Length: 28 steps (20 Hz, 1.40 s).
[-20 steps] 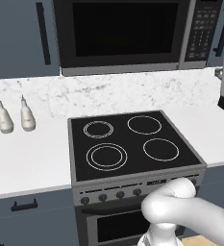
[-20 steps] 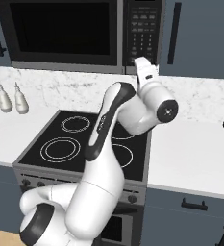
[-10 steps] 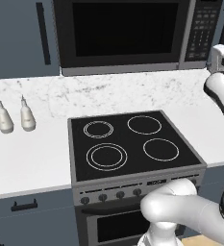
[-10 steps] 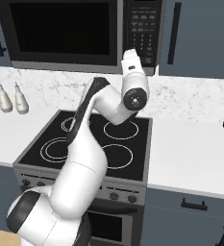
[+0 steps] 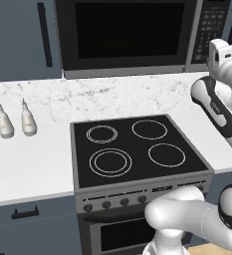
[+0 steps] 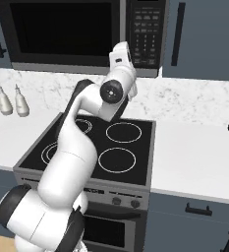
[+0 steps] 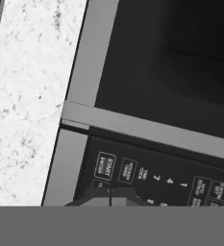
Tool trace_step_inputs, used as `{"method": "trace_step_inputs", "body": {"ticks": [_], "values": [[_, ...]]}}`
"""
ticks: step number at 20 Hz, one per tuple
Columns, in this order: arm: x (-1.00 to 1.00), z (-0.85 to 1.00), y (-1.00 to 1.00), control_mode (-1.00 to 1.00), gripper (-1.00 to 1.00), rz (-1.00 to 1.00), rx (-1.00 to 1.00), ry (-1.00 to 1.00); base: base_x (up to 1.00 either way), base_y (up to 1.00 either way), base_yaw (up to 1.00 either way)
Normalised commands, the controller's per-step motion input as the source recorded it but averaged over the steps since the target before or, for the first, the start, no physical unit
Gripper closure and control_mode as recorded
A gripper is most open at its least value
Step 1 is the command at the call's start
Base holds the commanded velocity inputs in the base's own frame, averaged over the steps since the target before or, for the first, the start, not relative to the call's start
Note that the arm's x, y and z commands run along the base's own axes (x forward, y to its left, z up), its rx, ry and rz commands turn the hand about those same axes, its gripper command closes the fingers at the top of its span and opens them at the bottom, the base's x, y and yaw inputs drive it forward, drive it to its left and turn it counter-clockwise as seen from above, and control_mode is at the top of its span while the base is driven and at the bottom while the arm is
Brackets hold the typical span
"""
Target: Open the microwave, place the bowl with waffle inside the microwave, then close the microwave door and turn it on.
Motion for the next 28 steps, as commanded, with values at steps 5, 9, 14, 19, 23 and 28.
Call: {"method": "trace_step_inputs", "body": {"ticks": [5, 9, 14, 19, 23, 28], "values": [[0.22, 0.18, 0.00, -1.00, 1.00, 0.00, 0.09, 0.00, 0.00, 0.00, 0.00], [0.10, 0.00, -0.08, -1.00, 1.00, 0.00, 0.10, 0.04, 0.00, 0.00, 0.00], [0.10, -0.02, -0.17, -1.00, 1.00, 0.01, 0.04, 0.06, 0.00, 0.00, 0.00], [0.34, -0.04, -0.06, -1.00, 1.00, 0.00, 0.03, 0.10, 0.00, 0.00, 0.00], [0.31, -0.26, 0.00, -1.00, 1.00, 0.03, 0.00, 0.15, 0.00, 0.00, 0.00], [0.36, -0.15, -0.01, -1.00, 1.00, 0.03, 0.00, 0.10, 0.00, 0.00, 0.00]]}}
